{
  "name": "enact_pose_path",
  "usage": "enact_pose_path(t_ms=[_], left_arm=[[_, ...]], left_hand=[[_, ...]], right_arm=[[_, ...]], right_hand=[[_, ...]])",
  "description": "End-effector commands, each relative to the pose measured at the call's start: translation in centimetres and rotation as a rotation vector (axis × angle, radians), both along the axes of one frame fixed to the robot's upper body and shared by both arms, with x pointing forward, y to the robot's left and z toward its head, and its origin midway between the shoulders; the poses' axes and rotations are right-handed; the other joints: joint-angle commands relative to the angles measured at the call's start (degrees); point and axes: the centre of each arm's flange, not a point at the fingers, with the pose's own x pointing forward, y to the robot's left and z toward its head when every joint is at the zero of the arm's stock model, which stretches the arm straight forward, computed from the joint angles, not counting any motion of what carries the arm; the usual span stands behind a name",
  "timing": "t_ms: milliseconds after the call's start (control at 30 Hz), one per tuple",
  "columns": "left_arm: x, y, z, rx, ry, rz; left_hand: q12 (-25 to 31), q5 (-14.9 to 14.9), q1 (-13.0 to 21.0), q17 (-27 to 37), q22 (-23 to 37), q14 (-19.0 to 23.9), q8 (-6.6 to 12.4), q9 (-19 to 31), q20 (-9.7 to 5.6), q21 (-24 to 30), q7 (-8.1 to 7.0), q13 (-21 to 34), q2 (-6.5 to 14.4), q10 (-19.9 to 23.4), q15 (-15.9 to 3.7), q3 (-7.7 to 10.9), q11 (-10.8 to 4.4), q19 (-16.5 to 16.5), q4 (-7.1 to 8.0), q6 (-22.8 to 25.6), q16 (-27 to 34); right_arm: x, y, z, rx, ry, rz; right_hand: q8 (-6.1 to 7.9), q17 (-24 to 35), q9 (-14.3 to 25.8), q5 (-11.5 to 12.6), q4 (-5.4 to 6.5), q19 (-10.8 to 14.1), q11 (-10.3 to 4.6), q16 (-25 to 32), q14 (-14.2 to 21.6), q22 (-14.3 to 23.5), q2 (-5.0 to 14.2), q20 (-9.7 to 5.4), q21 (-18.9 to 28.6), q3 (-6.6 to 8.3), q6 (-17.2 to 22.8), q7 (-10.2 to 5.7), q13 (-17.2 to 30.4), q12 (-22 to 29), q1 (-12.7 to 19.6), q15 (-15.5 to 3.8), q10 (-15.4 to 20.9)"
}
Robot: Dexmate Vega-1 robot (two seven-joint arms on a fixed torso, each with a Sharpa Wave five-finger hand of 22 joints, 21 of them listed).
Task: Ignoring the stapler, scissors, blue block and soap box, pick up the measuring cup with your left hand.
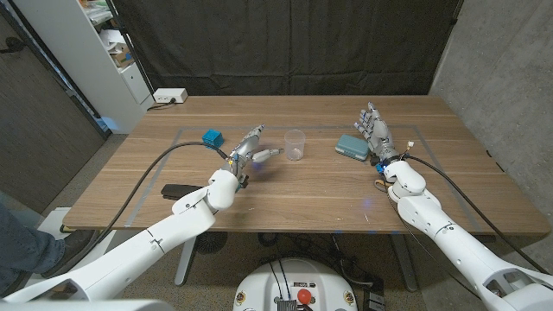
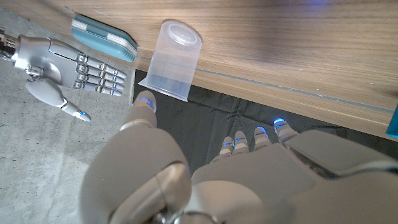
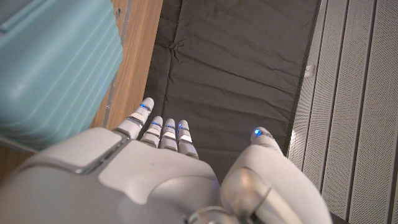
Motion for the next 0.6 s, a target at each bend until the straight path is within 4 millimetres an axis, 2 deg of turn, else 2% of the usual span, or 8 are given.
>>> enact_pose_path(t_ms=[33, 300, 600], left_arm=[[1.2, -1.0, -0.2, 0.005, 0.022, -0.005], [1.6, -2.3, 0.0, 0.037, 0.023, -0.008], [1.9, -2.6, -0.1, 0.037, 0.029, -0.013]], left_hand=[[0.4, 0.3, 0.7, 0.1, 0.1, -9.6, 0.34, 0.1, 0.61, 0.0, 2.32, 0.2, 0.0, -6.2, 0.47, -0.10, 0.25, -10.5, 0.32, -8.3, 0.2], [0.4, 0.3, 0.8, 0.1, 0.1, -9.8, 0.28, 0.1, 0.61, 0.1, 2.35, 0.3, 0.1, -6.3, 0.44, -0.16, 0.24, -10.6, 0.39, -8.5, 0.2], [0.4, 0.4, 0.9, 0.1, 0.1, -9.9, 0.32, 0.1, 0.61, 0.1, 2.36, 0.4, 0.2, -6.4, 0.48, -0.22, 0.24, -10.8, 0.46, -8.6, 0.3]], right_arm=[[0.4, -0.6, -0.3, 0.009, 0.010, -0.003], [0.6, -1.1, -0.2, 0.013, 0.009, -0.004], [0.7, -1.4, -0.2, 0.017, 0.010, -0.008]], right_hand=[[-0.23, 0.0, 0.1, 0.3, 0.01, 0.6, 0.07, 0.4, 0.4, 0.2, -0.32, -0.03, -0.1, -0.12, -0.3, -0.19, 0.2, -0.1, 0.4, 0.22, 0.3], [-0.24, 0.0, 0.1, 0.3, 0.00, 0.7, 0.11, 0.4, 0.4, 0.2, -0.30, 0.01, -0.2, -0.18, -0.3, -0.29, 0.2, -0.1, 0.4, 0.27, 0.4], [-0.24, 0.0, 0.1, 0.4, -0.02, 0.7, 0.07, 0.4, 0.5, 0.2, -0.29, 0.01, -0.4, -0.26, -0.3, -0.33, 0.2, -0.1, 0.4, 0.24, 0.4]])
